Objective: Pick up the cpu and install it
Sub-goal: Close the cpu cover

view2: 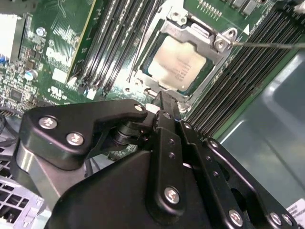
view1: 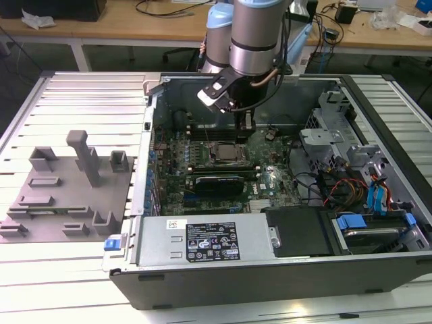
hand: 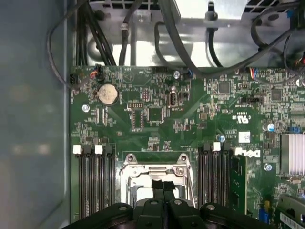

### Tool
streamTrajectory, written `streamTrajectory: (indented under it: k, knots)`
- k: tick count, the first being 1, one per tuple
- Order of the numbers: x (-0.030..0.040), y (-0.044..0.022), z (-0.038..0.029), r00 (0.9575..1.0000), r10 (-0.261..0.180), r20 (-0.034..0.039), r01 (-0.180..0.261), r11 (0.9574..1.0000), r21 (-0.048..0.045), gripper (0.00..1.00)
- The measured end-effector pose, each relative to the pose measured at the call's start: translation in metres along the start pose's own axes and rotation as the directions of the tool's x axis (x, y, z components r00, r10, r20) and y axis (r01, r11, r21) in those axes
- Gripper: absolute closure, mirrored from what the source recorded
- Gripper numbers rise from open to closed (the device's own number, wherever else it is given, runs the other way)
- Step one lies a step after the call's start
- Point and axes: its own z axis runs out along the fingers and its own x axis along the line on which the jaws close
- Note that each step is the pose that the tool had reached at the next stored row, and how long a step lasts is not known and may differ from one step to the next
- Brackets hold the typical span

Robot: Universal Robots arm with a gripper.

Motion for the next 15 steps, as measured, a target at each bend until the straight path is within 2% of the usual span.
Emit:
streamTrajectory:
  k: [9,11,15]
  knots:
    - [-0.0001,-0.0122,0.0066,1.0000,0.000,0.0000,0.000,1.0000,0.0000,0.89]
    - [-0.0003,-0.0196,0.0108,1.0000,0.000,0.0000,0.000,1.0000,0.0000,0.89]
    - [-0.0004,-0.0198,0.0108,0.9997,-0.025,0.0003,0.025,0.9997,-0.0011,0.89]
